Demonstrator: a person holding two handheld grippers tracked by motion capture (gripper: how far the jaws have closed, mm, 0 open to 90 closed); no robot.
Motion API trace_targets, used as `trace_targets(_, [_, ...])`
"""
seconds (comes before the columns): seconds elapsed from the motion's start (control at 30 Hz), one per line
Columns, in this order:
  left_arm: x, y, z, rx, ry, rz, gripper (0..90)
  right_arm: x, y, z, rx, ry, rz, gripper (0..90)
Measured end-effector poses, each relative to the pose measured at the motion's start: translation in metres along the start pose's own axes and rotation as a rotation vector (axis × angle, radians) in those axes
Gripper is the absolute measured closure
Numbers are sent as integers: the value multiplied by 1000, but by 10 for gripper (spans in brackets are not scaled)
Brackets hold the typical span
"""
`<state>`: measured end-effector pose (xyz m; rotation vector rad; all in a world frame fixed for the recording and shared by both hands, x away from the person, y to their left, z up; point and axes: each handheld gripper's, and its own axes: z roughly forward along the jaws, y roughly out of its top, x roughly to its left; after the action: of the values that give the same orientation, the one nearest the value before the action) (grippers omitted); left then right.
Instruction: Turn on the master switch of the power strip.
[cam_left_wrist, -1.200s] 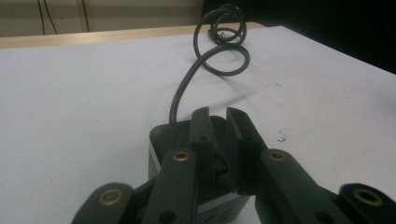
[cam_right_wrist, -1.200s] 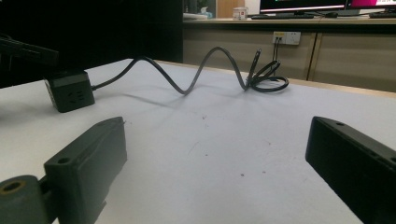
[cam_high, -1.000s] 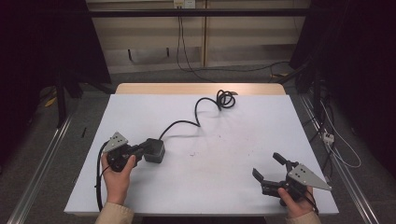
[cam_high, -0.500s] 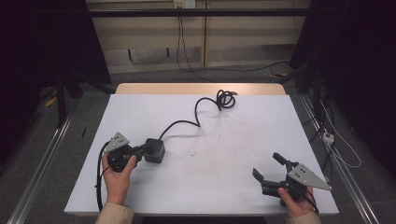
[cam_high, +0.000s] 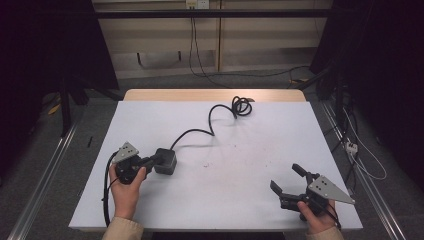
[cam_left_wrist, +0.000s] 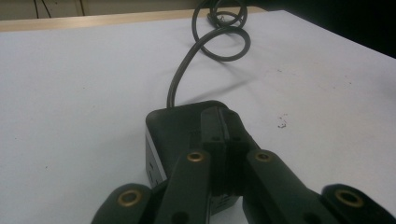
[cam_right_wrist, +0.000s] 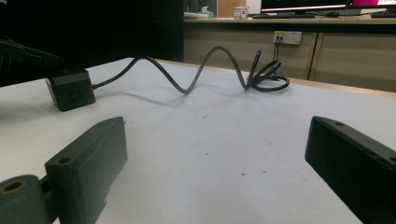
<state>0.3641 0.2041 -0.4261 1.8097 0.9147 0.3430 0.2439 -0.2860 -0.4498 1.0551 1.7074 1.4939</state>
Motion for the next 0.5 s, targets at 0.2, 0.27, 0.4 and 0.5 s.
trace_targets(0.2, [0,0,1,2,8,0,900,0,0,0,1,1,0,53])
trace_targets(0.27, [1,0,1,3,8,4,900,0,0,0,0,1,-1,53])
trace_targets(0.4, [1,0,1,4,8,5,900,0,0,0,0,1,-1,53])
trace_targets(0.5, [1,0,1,4,10,4,900,0,0,0,1,1,-1,53])
